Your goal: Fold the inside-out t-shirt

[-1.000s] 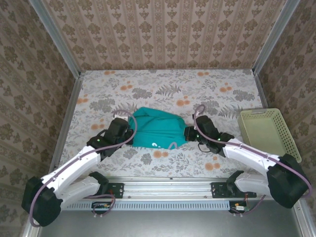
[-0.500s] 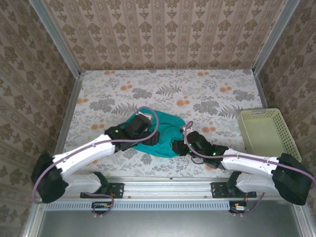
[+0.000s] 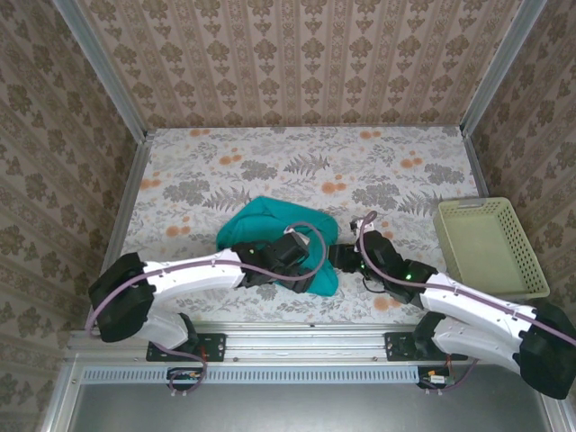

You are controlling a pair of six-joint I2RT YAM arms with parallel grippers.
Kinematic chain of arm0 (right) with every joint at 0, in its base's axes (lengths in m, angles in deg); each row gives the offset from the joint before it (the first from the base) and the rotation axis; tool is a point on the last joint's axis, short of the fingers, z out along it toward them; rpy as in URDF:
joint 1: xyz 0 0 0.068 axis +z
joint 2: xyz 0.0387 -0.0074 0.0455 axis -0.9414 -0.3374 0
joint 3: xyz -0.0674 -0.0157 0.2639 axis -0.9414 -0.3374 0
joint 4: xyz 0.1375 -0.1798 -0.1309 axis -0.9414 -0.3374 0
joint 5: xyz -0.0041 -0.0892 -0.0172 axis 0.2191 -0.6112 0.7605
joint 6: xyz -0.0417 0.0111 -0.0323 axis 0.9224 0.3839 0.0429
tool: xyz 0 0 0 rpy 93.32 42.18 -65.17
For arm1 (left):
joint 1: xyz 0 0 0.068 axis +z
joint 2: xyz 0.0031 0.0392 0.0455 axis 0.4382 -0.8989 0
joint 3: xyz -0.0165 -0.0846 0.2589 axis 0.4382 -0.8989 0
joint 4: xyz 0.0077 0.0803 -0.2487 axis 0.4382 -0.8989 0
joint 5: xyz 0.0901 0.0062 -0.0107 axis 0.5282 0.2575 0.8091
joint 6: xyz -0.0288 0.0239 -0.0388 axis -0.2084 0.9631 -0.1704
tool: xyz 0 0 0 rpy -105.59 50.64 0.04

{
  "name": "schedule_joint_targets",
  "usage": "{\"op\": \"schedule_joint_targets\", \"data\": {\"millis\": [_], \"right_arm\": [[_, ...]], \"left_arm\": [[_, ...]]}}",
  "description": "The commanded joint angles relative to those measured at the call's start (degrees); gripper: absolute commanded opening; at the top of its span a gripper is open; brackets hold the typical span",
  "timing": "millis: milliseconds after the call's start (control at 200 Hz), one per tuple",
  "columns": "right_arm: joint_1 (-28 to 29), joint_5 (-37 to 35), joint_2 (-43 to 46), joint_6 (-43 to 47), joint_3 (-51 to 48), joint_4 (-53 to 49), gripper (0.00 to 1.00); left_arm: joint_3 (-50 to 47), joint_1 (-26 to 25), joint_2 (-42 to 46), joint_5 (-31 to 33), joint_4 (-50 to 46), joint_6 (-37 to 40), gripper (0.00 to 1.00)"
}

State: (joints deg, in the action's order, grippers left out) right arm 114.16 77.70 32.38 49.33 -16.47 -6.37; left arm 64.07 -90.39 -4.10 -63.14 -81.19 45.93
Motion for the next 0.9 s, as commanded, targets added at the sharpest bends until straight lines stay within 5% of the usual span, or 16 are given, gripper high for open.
{"op": "schedule_joint_targets", "data": {"millis": [0,215,440,650,895], "right_arm": [[-1.5,2.7,-2.7,-4.2,-2.0,3.0,0.47],[-1.7,8.6,-13.2,-4.7,1.9,9.8,0.49],[-4.2,11.0,-16.9,-3.9,4.8,12.2,0.04],[-3.6,0.4,-4.3,3.9,9.6,-5.1,0.00],[-3.5,-5.5,10.1,10.0,18.6,-20.9,0.00]], "left_arm": [[-0.2,0.6,-1.8,1.1,2.1,0.9,0.88],[-3.1,4.2,-4.2,-0.9,7.9,-1.0,0.53],[-5.4,7.4,1.2,0.4,9.7,-2.5,0.00],[-6.0,7.9,16.3,5.1,5.7,0.0,0.00],[-2.0,8.6,29.1,3.0,4.6,5.6,0.00]]}}
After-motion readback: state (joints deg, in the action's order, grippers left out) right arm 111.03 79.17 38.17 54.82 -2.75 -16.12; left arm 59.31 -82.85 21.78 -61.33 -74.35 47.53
